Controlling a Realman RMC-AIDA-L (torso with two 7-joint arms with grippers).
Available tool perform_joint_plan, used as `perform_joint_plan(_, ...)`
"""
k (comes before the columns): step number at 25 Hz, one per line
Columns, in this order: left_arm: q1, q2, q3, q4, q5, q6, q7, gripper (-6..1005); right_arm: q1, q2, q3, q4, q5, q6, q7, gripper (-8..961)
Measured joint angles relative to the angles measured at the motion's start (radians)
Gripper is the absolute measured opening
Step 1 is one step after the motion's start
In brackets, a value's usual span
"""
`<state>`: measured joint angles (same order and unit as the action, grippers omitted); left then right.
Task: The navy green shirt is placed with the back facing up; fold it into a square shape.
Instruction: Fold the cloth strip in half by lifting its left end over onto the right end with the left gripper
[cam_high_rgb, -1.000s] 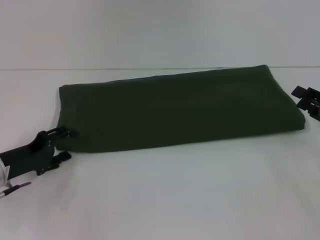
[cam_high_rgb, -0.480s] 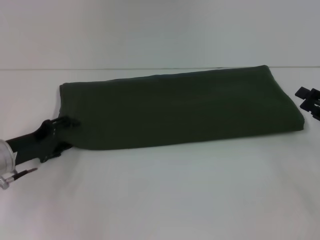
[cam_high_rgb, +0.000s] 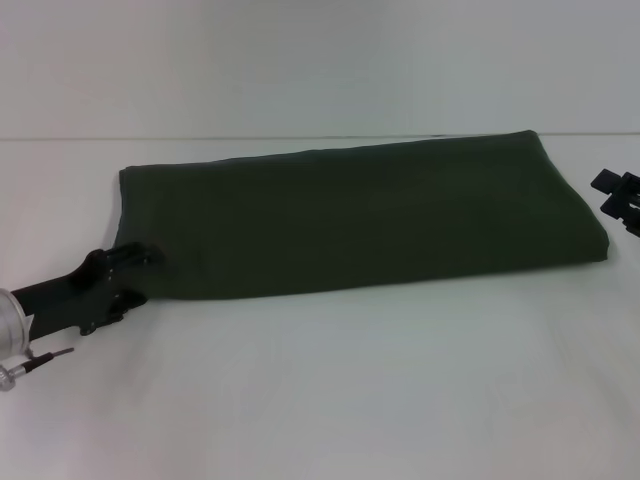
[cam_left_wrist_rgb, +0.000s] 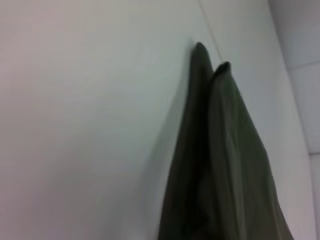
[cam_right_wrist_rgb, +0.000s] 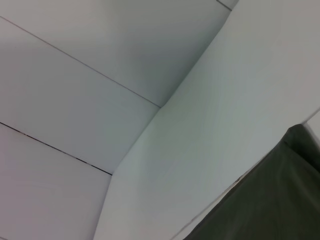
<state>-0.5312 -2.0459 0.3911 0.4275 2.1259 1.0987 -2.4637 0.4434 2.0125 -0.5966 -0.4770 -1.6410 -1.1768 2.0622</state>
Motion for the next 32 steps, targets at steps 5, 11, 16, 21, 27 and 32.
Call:
perform_joint_plan(5,-0.021,0.001,0.004,-0.017,-0.002,-0.049,-0.013,792,-0.001,-0.001,0.000,0.000,0.000,0.002,0.000,565)
perform_joint_plan(11,-0.059,0.000,0.005,-0.039,-0.003,-0.124,-0.005,792,-0.002,-0.001,0.002,0.000,0.001,0.004,0.000,565)
perform_joint_plan(16,-0.062,-0.008,0.002,-0.038,-0.008,-0.133,0.020,788,-0.001,-0.002,0.002,0.000,0.001,0.004,0.001,565)
perform_joint_plan(21,-0.058,-0.016,-0.002,-0.026,-0.024,-0.121,0.074,763,-0.005,-0.002,0.006,0.000,0.001,0.011,0.006,565)
perform_joint_plan(27,-0.058,-0.016,-0.004,-0.023,-0.026,-0.121,0.079,500,-0.007,-0.002,0.011,0.000,0.001,0.012,0.007,565)
perform_joint_plan(32,-0.055,-0.016,-0.007,-0.019,-0.035,-0.115,0.098,291,-0.006,0.000,0.014,0.000,0.001,0.013,0.007,565)
